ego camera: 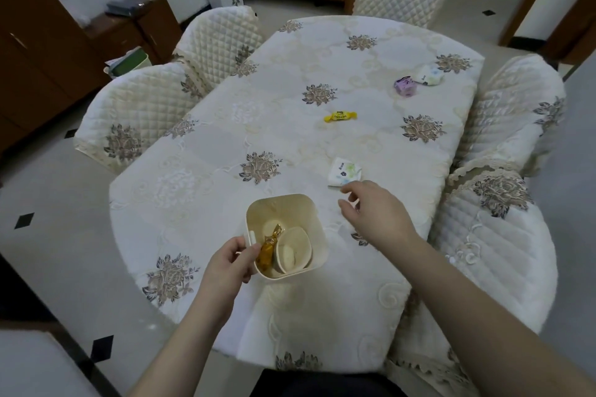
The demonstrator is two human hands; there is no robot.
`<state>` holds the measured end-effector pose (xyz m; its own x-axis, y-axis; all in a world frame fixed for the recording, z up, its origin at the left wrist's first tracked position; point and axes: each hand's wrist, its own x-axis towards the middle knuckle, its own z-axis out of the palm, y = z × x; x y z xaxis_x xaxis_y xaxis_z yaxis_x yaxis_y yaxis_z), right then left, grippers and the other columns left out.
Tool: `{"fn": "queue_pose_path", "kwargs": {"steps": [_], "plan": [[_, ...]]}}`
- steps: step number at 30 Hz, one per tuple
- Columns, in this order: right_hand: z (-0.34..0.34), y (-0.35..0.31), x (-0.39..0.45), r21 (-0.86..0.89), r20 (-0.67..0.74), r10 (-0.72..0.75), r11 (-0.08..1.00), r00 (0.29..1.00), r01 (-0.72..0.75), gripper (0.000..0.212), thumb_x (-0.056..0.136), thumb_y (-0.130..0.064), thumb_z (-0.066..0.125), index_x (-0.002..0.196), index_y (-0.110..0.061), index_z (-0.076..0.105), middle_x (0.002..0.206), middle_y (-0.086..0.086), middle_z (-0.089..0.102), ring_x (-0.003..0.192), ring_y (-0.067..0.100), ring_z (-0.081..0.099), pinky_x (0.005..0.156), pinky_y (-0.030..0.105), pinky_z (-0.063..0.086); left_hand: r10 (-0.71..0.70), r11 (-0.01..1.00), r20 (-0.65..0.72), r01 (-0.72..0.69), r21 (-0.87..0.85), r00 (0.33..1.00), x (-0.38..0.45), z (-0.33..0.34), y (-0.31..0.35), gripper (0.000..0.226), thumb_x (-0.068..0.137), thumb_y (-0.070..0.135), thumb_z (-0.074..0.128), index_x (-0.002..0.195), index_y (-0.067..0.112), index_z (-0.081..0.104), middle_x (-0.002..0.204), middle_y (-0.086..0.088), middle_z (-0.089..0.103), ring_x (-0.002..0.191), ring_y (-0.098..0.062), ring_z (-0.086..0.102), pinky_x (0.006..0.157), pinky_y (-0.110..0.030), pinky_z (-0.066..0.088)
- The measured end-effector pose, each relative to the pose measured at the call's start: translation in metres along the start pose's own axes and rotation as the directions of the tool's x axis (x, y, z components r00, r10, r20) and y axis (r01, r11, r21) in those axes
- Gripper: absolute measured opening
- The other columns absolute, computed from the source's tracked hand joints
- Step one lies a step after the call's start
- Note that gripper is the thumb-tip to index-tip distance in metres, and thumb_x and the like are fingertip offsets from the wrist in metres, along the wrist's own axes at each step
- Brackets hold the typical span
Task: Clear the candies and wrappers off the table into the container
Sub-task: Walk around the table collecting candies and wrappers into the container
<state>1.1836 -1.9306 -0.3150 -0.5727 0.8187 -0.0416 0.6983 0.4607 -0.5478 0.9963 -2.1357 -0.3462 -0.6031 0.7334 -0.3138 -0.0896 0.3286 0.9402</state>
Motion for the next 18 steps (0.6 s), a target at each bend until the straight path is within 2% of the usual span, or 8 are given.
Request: {"fn": "queue_pose_path", "kwargs": {"steps": [4, 9, 15, 18], "plan": [[0.009, 0.019, 0.027, -0.083, 0.027, 0.055, 0.995, 0.998, -0.052, 0.034, 0.093, -0.033, 0.052, 0.124, -0.020, 0.057, 0.115, 0.003, 0.060, 0.101, 0.023, 0.059, 0.080, 0.035, 0.048, -0.001, 0.999, 0.004, 0.001, -0.033, 1.000, 0.016, -0.007, 0.007, 0.050, 0.074, 0.036, 0.067, 0.085, -0.010, 0.050, 0.055, 0.005, 0.044, 0.050, -0.010, 0.037, 0.055, -0.030, 0.032], [0.032, 0.026, 0.065, -0.159, 0.046, 0.085, 0.984, 0.995, -0.076, 0.045, 0.090, -0.028, 0.054, 0.134, -0.018, 0.050, 0.123, 0.010, 0.056, 0.109, 0.031, 0.054, 0.085, 0.041, 0.048, -0.020, 0.998, 0.059, 0.024, -0.056, 0.998, 0.046, -0.017, 0.022, 0.050, 0.064, 0.045, 0.069, 0.079, 0.001, 0.052, 0.051, 0.009, 0.042, 0.049, -0.012, 0.036, 0.052, -0.027, 0.031], [0.063, 0.039, 0.118, -0.277, 0.091, 0.108, 0.958, 0.990, -0.079, 0.061, 0.084, -0.024, 0.059, 0.141, -0.018, 0.039, 0.129, 0.011, 0.054, 0.110, 0.033, 0.053, 0.086, 0.041, 0.046, -0.032, 0.998, 0.116, 0.038, -0.050, 0.993, 0.092, -0.022, 0.024, 0.032, 0.078, 0.029, 0.063, 0.083, -0.002, 0.055, 0.051, 0.008, 0.046, 0.049, -0.010, 0.039, 0.051, -0.025, 0.034], [0.078, 0.050, 0.140, -0.350, 0.156, 0.129, 0.934, 0.979, -0.067, 0.074, 0.082, -0.026, 0.063, 0.146, -0.017, 0.029, 0.137, 0.010, 0.047, 0.120, 0.032, 0.047, 0.094, 0.041, 0.043, -0.038, 0.998, 0.131, 0.046, -0.053, 0.991, 0.111, -0.024, 0.025, 0.033, 0.079, 0.028, 0.063, 0.085, -0.003, 0.056, 0.052, 0.008, 0.047, 0.049, -0.009, 0.040, 0.051, -0.023, 0.035]]}}
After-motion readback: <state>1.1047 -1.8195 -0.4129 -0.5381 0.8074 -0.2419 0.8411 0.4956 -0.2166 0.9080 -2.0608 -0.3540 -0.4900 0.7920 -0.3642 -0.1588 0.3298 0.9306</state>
